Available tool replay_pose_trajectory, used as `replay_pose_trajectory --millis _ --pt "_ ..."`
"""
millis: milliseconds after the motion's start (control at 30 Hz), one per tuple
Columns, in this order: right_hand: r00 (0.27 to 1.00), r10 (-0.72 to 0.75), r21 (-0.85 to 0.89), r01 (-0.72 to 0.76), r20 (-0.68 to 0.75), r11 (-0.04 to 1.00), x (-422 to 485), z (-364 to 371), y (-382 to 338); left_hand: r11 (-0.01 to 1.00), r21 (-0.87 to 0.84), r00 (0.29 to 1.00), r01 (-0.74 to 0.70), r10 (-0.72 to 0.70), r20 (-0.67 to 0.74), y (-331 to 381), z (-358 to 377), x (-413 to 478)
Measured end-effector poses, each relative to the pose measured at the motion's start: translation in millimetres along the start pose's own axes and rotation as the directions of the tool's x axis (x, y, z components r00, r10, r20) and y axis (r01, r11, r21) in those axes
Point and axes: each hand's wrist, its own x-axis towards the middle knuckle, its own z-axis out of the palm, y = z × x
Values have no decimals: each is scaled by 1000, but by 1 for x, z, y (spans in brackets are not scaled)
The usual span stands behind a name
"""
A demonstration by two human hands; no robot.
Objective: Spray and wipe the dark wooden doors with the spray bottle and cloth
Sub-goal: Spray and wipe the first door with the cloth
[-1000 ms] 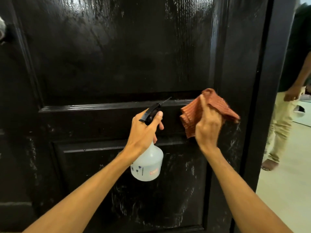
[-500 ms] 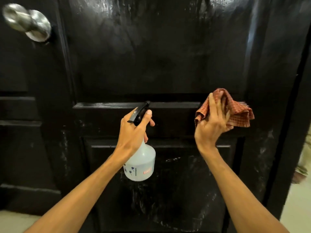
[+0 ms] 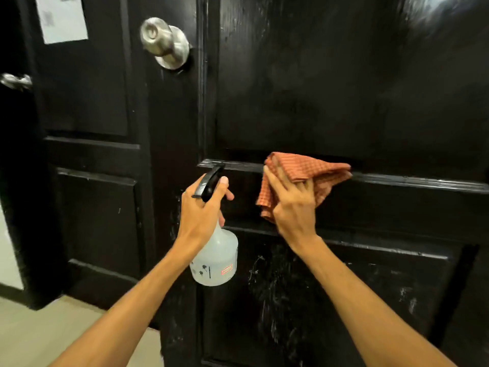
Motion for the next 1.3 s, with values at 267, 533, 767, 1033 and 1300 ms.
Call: replay_pose_trajectory --millis 267,533,767,1033,1300 --pt "928 -319 112 302 194 947 46 31 -87 997 80 997 17 -10 -81 -9 -61 3" --pt "954 -244 174 215 171 961 44 35 -105 995 80 996 52 -46 -78 -21 -63 -3" --pt "968 -219 74 211 123 975 20 -7 -19 998 64 1000 2 -2 2 -11 -28 -1" --pt "964 -196 72 186 178 980 15 -38 7 1000 3 999 12 -12 46 15 40 -14" --pt "982 187 -50 -187 -3 981 -44 -114 144 998 -67 985 -7 18 173 30 103 -28"
